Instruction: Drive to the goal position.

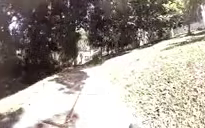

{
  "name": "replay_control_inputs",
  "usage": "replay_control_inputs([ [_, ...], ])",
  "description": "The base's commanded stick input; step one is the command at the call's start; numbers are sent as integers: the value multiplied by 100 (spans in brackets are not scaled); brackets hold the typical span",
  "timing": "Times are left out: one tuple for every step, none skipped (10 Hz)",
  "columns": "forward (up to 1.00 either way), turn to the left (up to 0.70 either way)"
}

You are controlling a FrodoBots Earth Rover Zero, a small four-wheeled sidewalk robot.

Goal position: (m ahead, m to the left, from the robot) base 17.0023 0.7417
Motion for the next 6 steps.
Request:
replay_control_inputs([
  [50, 0],
  [50, 0],
  [50, 0],
  [50, 0],
  [50, 0],
  [50, 0],
])
